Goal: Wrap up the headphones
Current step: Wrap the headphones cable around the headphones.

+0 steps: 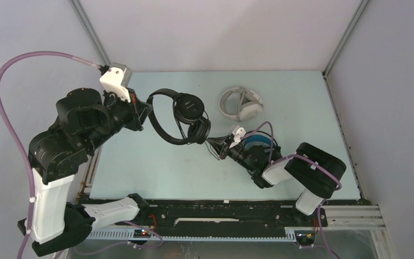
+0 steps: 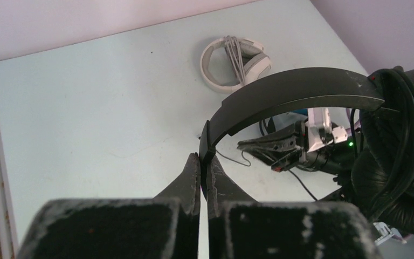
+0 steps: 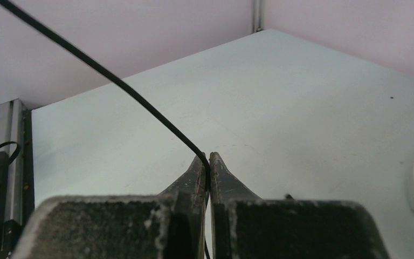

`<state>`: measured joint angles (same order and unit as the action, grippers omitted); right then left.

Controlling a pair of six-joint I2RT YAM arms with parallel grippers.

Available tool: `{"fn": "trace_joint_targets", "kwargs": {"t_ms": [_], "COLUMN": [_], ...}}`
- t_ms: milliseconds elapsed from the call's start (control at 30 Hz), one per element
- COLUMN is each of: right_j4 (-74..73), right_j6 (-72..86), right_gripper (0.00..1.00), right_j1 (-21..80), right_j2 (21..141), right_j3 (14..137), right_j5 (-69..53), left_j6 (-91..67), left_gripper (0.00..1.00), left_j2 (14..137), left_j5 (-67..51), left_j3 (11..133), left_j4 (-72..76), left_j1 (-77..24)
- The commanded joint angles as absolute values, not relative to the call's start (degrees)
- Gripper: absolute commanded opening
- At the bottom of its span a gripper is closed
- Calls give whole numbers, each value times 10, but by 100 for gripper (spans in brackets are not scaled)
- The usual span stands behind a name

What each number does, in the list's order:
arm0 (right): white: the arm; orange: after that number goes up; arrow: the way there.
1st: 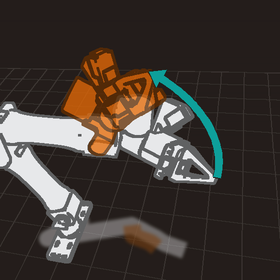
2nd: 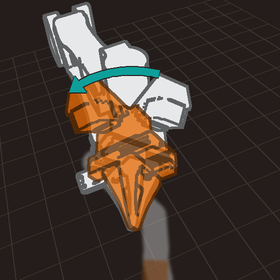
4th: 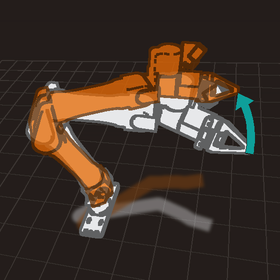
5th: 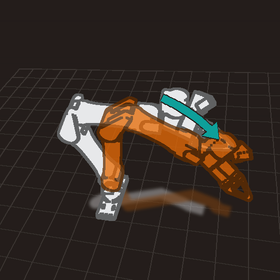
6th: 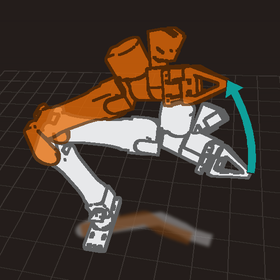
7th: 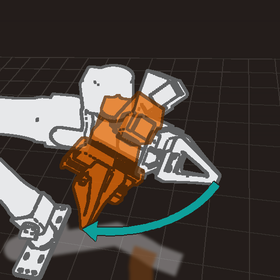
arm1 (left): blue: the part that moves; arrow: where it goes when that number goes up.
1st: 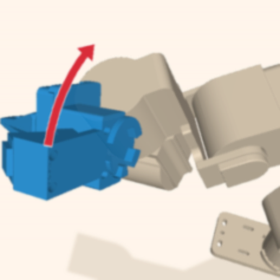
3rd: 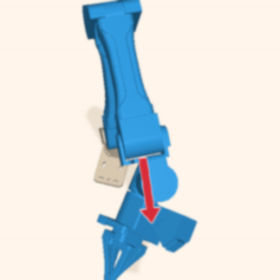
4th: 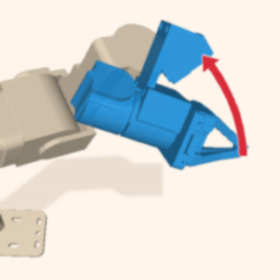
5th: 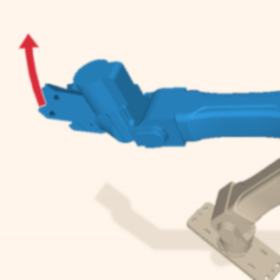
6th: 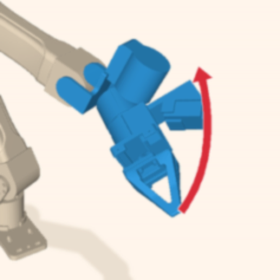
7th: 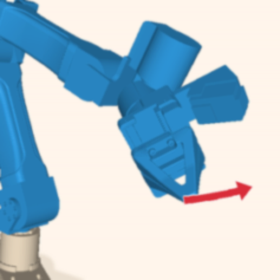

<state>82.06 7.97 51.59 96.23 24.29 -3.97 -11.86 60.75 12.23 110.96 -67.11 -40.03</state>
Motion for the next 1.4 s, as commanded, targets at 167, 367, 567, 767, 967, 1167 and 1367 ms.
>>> {"fn": "trace_joint_targets", "kwargs": {"t_ms": [167, 367, 567, 767, 967, 1167, 1367], "right_j4": [831, 731, 720, 703, 607, 462, 300], "right_j6": [106, 155, 169, 176, 177, 155, 131], "right_gripper": [0, 0, 0, 0, 0, 0, 0], "right_j1": [482, 426, 417, 414, 413, 410, 400], "right_j2": [926, 893, 899, 905, 864, 803, 747], "right_j3": [234, 264, 269, 279, 312, 339, 412], "right_j5": [-9, -22, -20, -17, -58, -58, -77], "left_j6": [-57, -50, -45, -17, 32, 67, 84], "left_gripper": [0, 0, 0, 0, 0, 0, 0], "left_j2": [592, 588, 585, 586, 582, 600, 610], "left_j5": [64, 75, 105, 63, -4, 22, 67], "left_j3": [1093, 1067, 1062, 1055, 981, 920, 875], "left_j4": [-668, -686, -683, -678, -673, -687, -680], "left_j1": [-397, -397, -397, -397, -402, -434, -470]}}
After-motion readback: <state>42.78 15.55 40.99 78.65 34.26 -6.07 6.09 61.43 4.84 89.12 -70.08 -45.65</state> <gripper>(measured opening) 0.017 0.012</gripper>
